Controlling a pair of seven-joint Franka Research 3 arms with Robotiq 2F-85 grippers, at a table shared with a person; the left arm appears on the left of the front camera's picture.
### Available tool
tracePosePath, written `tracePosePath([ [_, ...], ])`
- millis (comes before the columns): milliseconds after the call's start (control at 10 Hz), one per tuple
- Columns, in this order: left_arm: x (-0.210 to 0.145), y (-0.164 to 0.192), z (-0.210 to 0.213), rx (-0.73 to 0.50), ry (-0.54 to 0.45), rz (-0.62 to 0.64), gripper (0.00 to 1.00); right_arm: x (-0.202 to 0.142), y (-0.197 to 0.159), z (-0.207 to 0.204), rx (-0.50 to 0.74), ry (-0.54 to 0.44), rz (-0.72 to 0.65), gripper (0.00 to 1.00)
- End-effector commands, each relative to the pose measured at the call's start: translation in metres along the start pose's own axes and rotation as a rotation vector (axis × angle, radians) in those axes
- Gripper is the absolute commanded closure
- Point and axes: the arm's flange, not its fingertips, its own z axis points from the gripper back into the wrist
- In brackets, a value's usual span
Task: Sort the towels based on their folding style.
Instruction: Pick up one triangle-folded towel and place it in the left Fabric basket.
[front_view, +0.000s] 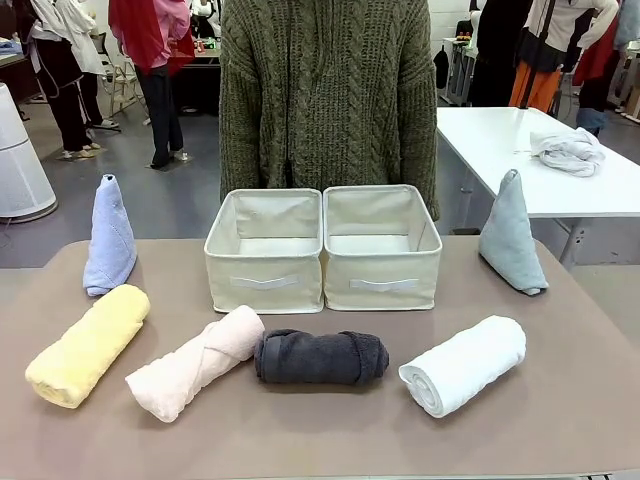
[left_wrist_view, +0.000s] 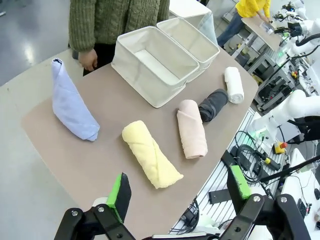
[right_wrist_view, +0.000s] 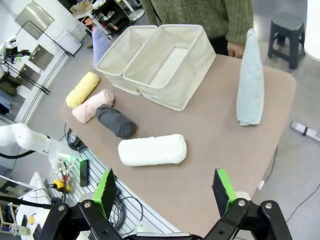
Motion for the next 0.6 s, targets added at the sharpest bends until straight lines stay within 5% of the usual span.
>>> tracePosePath([
  [0, 0.0017, 0.0009, 0.0007, 0.005, -0.013, -0.011, 0.0, 0.001, 0.0005, -0.0013, 0.009, -0.007, -0.001, 0.0],
  [500, 0.0017, 0.0009, 0.0007, 0.005, -0.013, -0.011, 0.0, 0.001, 0.0005, -0.0013, 0.009, -0.007, -0.001, 0.0],
])
